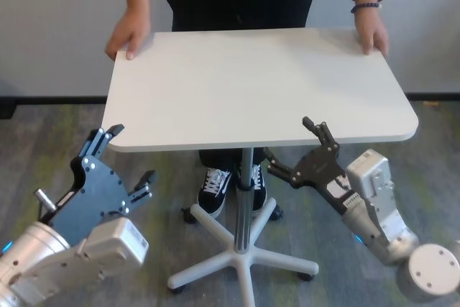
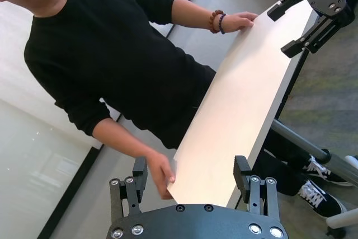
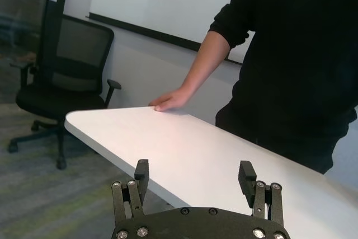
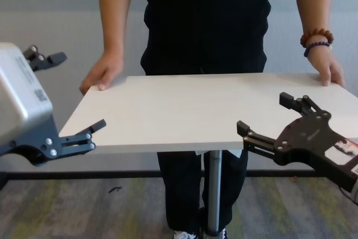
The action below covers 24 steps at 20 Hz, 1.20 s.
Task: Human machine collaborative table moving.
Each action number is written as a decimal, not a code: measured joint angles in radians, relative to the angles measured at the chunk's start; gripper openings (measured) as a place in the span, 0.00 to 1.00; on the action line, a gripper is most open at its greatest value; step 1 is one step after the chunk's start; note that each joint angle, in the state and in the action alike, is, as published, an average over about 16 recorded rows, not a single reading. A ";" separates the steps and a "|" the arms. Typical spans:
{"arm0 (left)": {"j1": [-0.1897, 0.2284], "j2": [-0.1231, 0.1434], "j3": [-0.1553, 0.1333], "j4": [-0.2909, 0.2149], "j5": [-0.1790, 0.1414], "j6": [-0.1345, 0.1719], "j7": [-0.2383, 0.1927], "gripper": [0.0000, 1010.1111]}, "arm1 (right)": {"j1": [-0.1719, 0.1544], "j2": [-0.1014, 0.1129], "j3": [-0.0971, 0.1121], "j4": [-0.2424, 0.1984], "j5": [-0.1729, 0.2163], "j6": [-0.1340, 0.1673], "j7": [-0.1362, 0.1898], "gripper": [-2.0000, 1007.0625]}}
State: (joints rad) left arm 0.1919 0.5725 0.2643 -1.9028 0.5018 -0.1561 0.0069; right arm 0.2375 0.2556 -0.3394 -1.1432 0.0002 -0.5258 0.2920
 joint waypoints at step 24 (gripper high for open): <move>0.154 0.005 -0.092 -0.121 -0.068 -0.034 -0.024 0.99 | -0.198 -0.008 0.039 -0.279 0.013 0.079 0.004 1.00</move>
State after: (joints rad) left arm 0.3458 0.5775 0.1723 -2.0242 0.4341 -0.1906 -0.0170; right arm 0.0398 0.2473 -0.3006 -1.4221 0.0131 -0.4469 0.2962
